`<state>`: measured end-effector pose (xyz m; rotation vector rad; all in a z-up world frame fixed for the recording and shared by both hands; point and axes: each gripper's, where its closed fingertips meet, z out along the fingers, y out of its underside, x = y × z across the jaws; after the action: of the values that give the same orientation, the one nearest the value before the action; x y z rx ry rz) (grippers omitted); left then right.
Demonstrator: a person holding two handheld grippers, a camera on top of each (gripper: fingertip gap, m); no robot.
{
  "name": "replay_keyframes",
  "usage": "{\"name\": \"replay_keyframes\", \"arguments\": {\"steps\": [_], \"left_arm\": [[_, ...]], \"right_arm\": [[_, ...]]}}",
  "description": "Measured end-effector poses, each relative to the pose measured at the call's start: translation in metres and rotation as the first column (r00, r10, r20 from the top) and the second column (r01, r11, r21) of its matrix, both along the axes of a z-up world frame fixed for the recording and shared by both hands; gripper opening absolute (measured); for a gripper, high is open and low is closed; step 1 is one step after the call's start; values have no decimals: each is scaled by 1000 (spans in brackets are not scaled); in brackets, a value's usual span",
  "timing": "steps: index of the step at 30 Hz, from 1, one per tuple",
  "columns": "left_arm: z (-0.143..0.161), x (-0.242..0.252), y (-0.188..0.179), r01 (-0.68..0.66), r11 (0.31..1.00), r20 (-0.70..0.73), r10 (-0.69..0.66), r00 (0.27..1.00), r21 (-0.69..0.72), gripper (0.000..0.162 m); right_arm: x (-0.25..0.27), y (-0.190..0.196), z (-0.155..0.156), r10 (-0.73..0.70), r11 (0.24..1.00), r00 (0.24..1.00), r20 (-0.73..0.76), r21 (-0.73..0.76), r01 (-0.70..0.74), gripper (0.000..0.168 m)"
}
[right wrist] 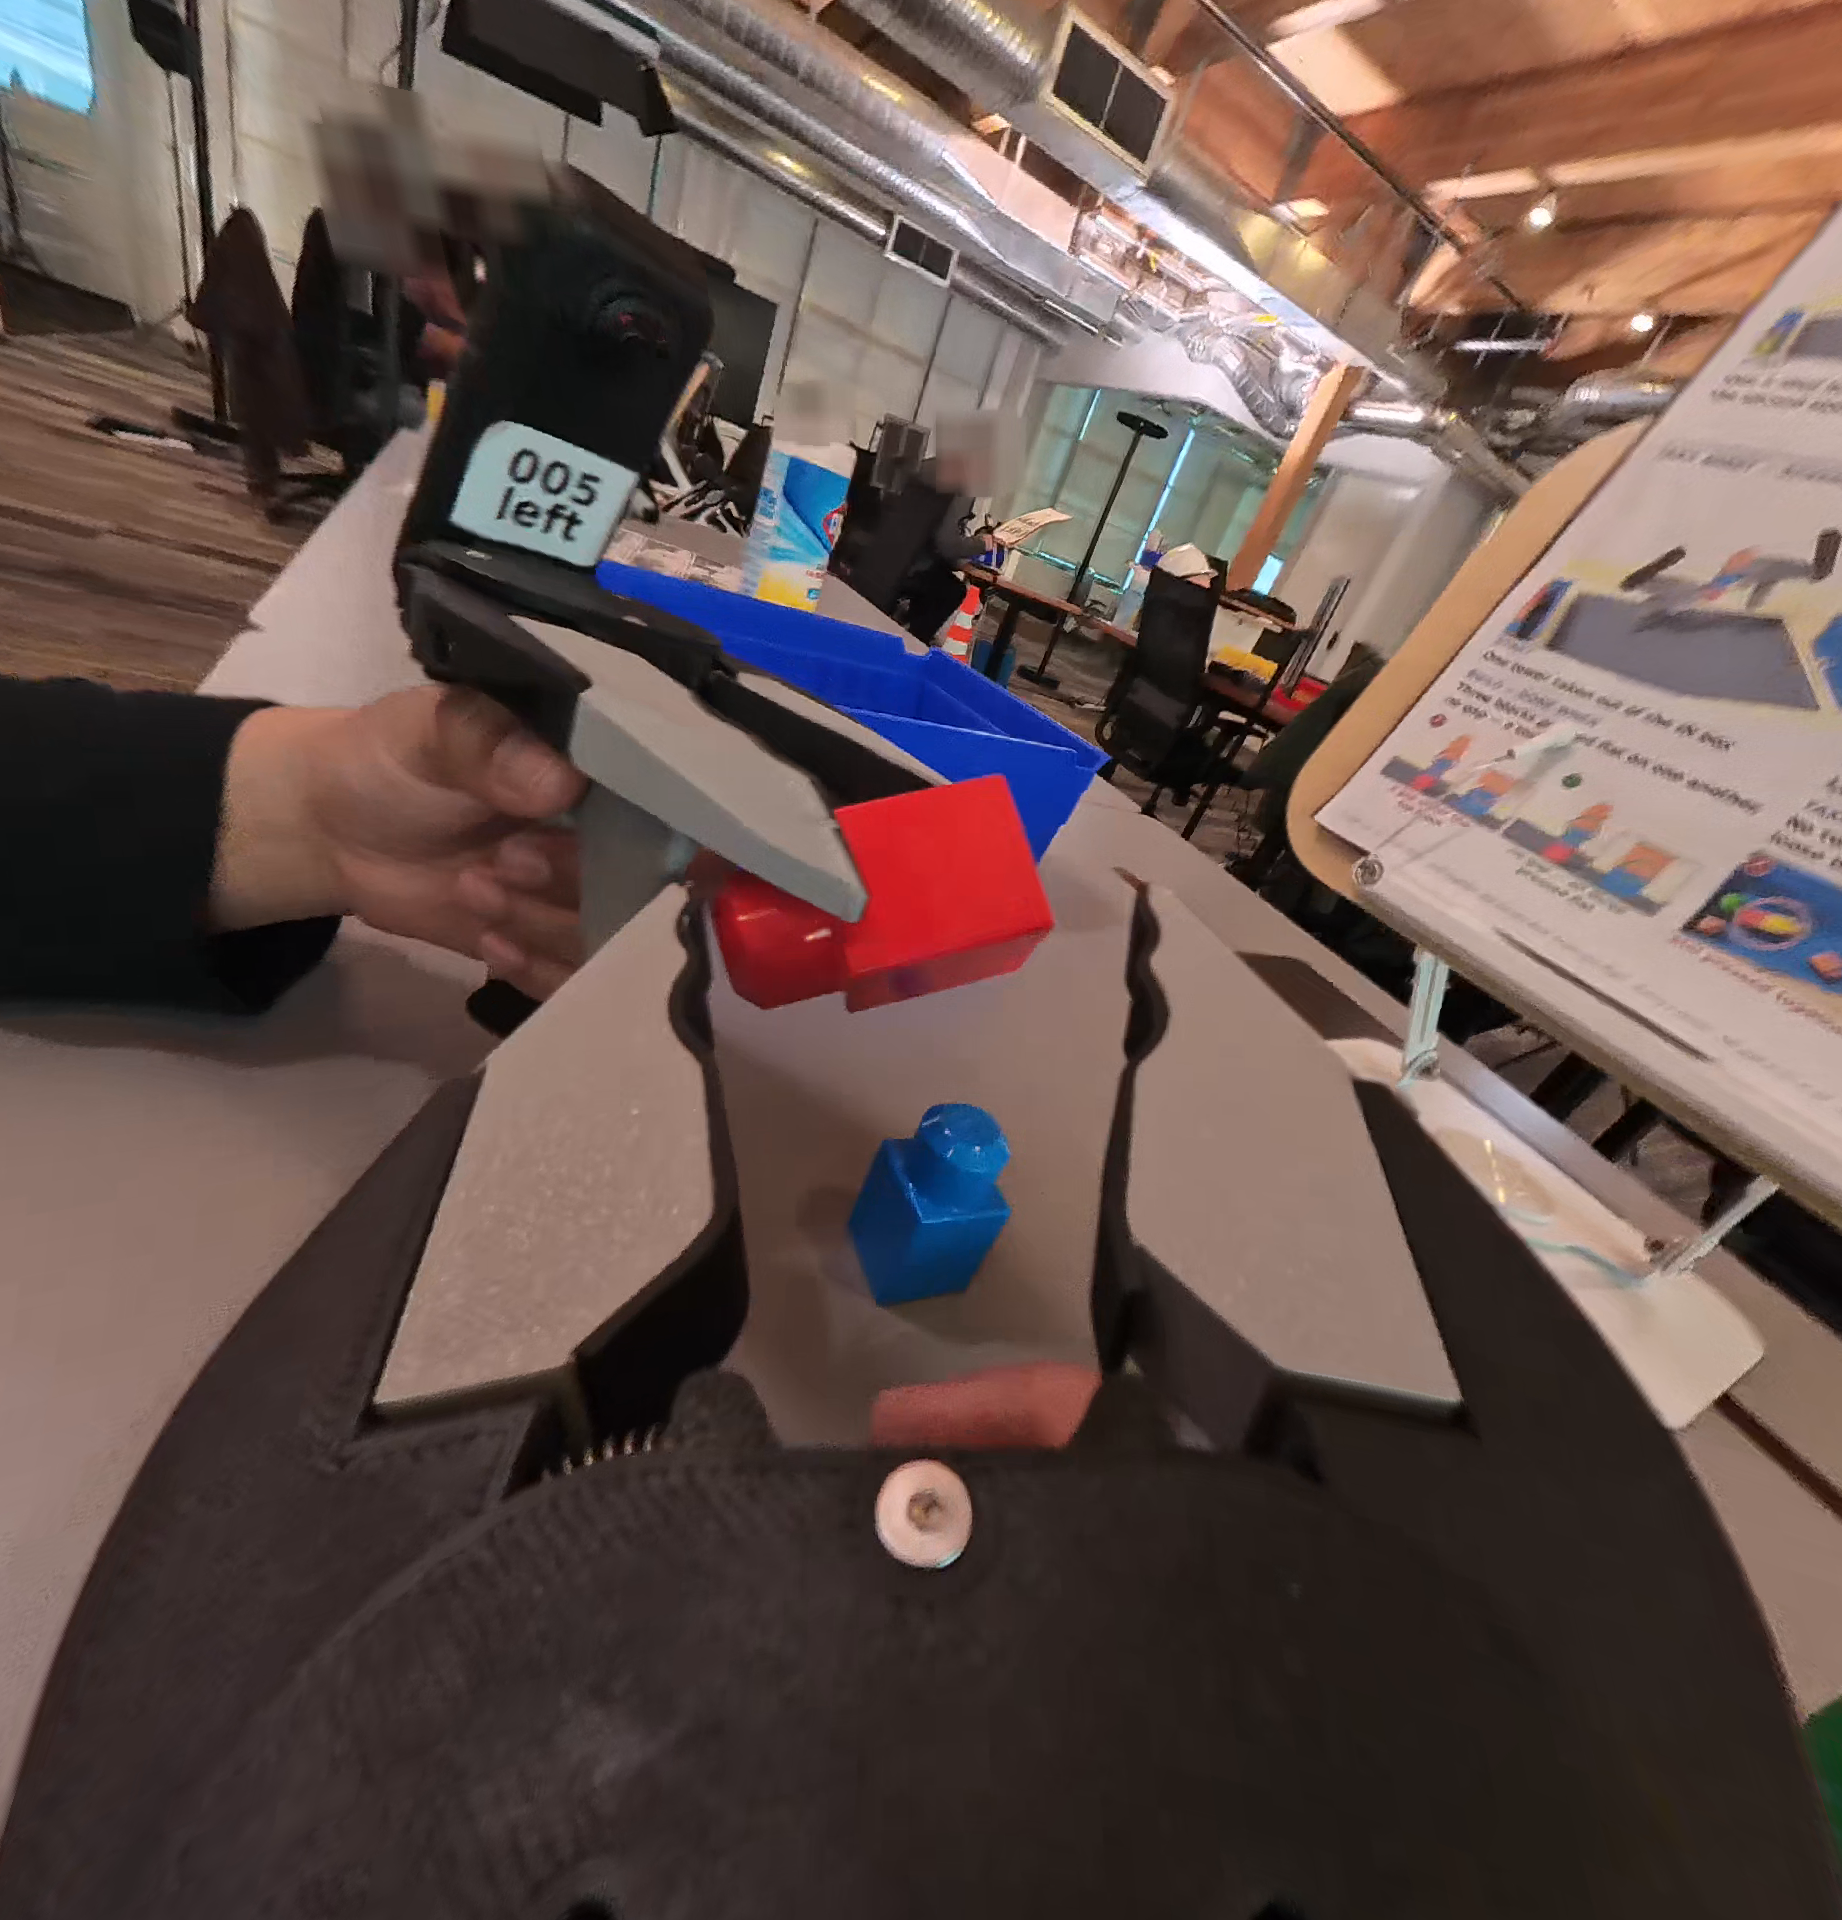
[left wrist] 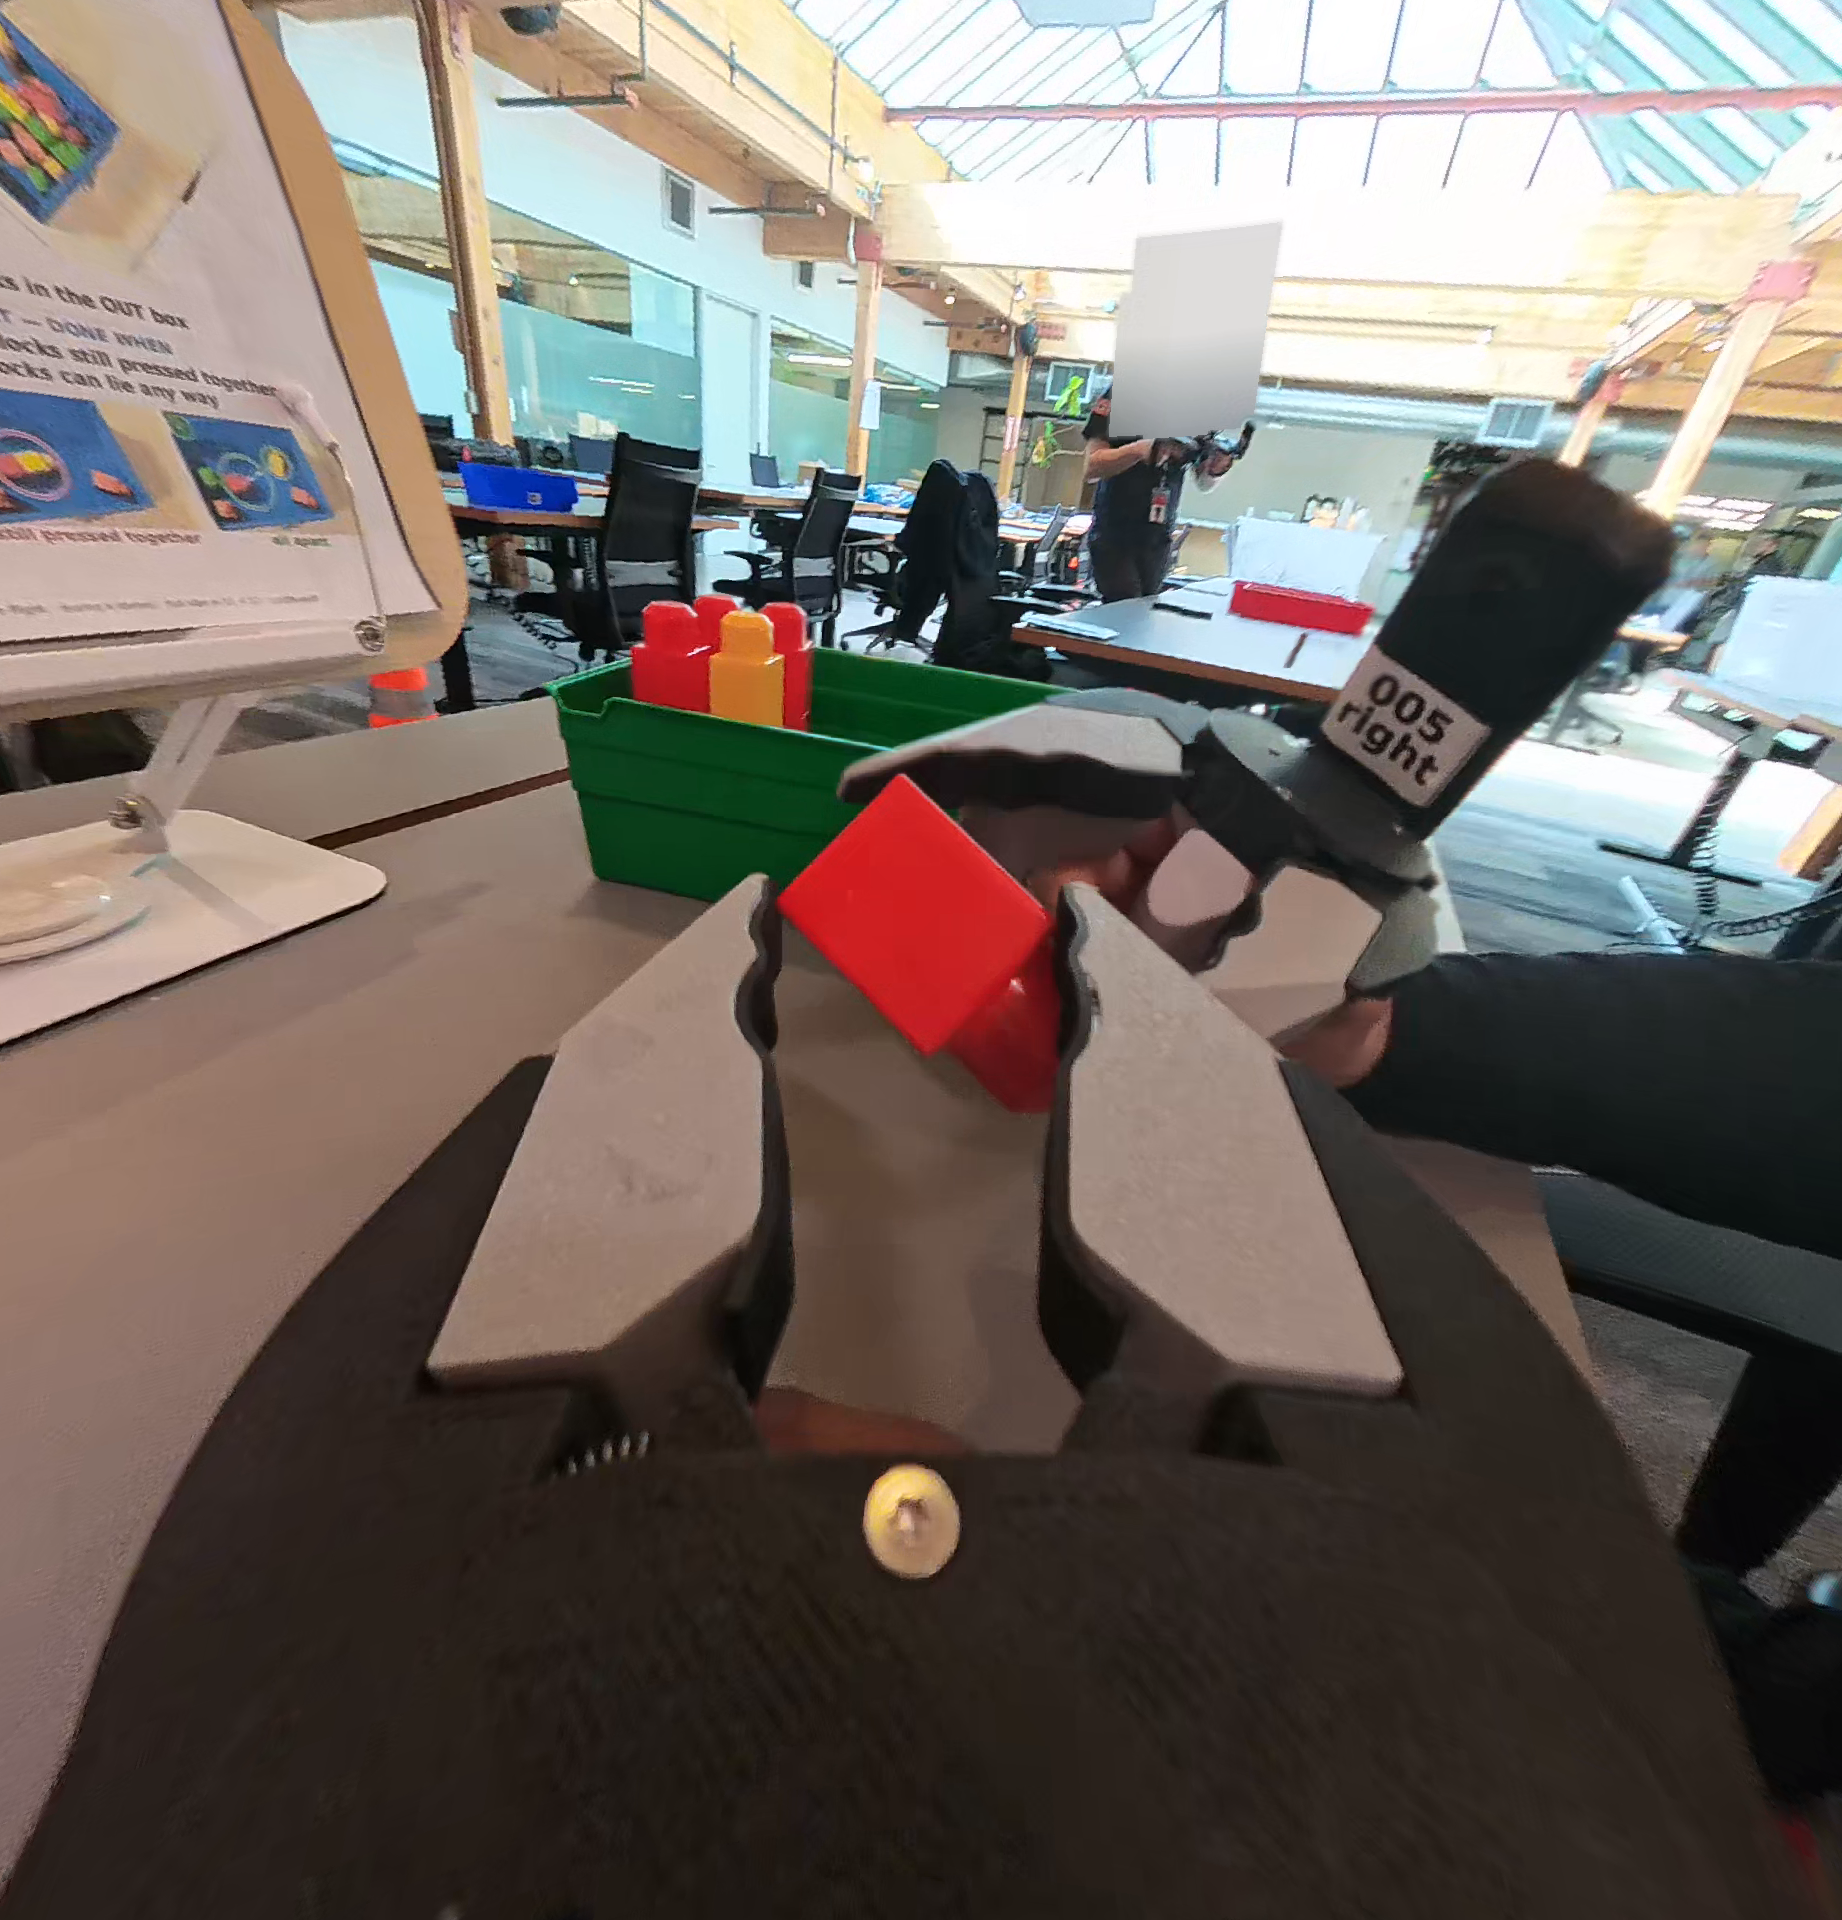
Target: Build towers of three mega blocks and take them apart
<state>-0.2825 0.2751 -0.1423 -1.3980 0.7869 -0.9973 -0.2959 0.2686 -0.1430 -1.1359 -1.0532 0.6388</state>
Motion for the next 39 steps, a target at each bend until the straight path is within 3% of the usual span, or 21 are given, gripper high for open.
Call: {"name": "replay_keyframes", "arguments": {"steps": [1,7,12,16,18,21,26,31,34,39], "left_arm": [[0,2,0,16,1000,17,-16,1000,-8,51],[1,7,-5,53,997,68,-50,996,-50,51],[1,4,-3,10,999,57,-8,998,-37,52],[6,-18,4,-151,988,89,148,985,34,51],[3,-25,6,-224,968,34,222,974,109,51],[-12,-15,-1,-217,935,-128,261,957,280,56],[-38,1,-6,-186,733,-313,487,815,654,61],[-39,9,-7,-191,680,-297,532,793,708,59],[-35,11,-12,-178,662,-277,521,807,728,39],[-33,9,-11,-186,700,-288,501,816,690,35]], "right_arm": [[-2,-3,-2,9,1000,1000,18,25,-10,69],[-4,-2,-7,-16,999,999,49,47,14,67],[-1,-1,-12,58,994,996,65,-96,-52,67],[13,16,-10,58,961,998,8,-270,-53,67],[18,20,-11,100,911,994,-42,-398,-109,67],[19,12,-15,216,731,964,-153,-630,-263,67],[18,-3,-15,309,494,913,-267,-775,-394,67],[9,-22,-25,365,296,885,-289,-866,-404,68],[2,-23,-30,348,268,893,-285,-883,-386,67],[-4,-28,-37,366,283,888,-277,-876,-390,67]]}}
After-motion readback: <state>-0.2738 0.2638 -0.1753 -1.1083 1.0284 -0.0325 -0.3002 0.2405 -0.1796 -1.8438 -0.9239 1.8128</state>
